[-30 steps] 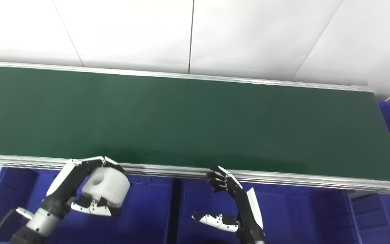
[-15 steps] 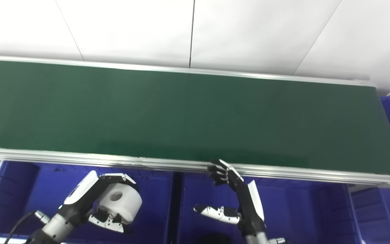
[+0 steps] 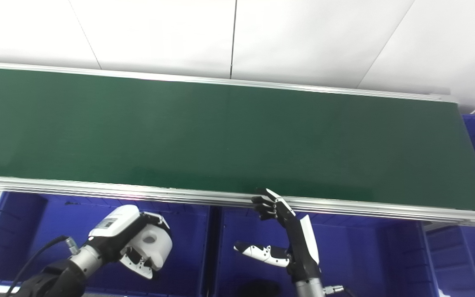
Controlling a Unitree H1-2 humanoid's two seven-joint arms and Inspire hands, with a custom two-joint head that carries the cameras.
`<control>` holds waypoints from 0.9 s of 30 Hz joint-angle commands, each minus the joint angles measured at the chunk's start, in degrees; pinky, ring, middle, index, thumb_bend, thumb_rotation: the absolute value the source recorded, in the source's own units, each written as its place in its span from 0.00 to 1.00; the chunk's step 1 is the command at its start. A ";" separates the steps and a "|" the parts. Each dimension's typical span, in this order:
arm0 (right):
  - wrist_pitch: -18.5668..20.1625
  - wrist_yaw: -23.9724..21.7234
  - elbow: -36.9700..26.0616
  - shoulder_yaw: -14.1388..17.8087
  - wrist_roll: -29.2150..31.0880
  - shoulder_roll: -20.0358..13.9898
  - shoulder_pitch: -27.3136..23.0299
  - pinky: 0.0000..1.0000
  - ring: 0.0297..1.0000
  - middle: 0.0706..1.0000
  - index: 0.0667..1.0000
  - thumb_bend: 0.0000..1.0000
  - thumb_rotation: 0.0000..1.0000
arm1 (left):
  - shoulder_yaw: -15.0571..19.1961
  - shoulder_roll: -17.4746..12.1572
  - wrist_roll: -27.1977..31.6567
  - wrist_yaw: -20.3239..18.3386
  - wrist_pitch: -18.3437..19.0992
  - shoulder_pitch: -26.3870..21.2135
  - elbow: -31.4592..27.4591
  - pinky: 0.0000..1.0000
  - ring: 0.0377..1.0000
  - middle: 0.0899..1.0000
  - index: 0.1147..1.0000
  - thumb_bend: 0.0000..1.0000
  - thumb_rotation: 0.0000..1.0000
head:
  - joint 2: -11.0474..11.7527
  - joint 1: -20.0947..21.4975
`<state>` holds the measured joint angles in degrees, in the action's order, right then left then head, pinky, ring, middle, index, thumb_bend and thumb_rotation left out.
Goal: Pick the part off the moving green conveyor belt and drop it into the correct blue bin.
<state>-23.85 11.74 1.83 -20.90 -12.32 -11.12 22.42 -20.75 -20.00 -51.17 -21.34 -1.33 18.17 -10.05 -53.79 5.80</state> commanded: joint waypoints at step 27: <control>-3.06 -0.41 -2.63 -0.91 0.94 -1.33 1.66 0.60 0.68 0.73 0.81 0.84 0.29 | 7.60 0.21 47.46 3.20 -16.64 4.35 3.59 0.78 0.82 0.82 0.80 0.84 0.46 | 0.42 1.39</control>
<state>-23.85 11.73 1.26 -22.03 -11.66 -12.14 23.36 -13.55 -20.16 -7.25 -17.71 -15.46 22.22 -6.04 -53.44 7.21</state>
